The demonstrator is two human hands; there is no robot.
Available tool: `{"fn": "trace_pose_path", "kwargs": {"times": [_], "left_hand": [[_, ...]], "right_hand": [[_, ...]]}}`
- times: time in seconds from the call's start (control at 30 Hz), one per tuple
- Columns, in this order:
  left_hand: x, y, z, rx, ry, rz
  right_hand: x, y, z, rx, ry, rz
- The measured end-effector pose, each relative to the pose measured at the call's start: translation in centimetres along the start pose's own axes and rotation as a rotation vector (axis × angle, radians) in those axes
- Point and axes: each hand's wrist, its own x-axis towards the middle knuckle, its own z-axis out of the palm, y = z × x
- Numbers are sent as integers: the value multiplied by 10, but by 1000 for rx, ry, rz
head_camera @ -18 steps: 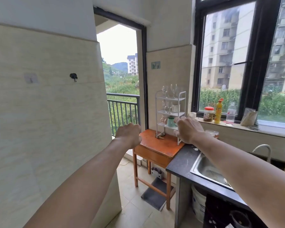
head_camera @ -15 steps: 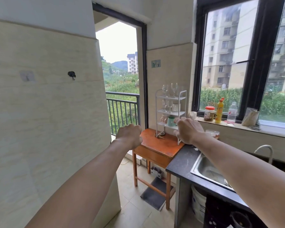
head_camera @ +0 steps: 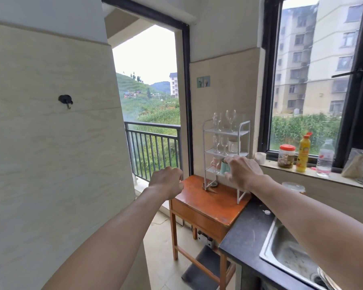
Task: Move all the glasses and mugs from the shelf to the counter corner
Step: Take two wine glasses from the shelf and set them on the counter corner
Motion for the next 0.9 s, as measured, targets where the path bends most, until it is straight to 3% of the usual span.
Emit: {"fn": "trace_pose_path", "kwargs": {"times": [0.5,0.77,0.9], "left_hand": [[226,-52,92,-168,-14,17],[394,-88,121,-209,-18,148],[471,-89,142,-365,-26,164]], "right_hand": [[210,67,117,4,3,51],[343,97,164,40,67,240],[389,116,184,32,77,330]]}}
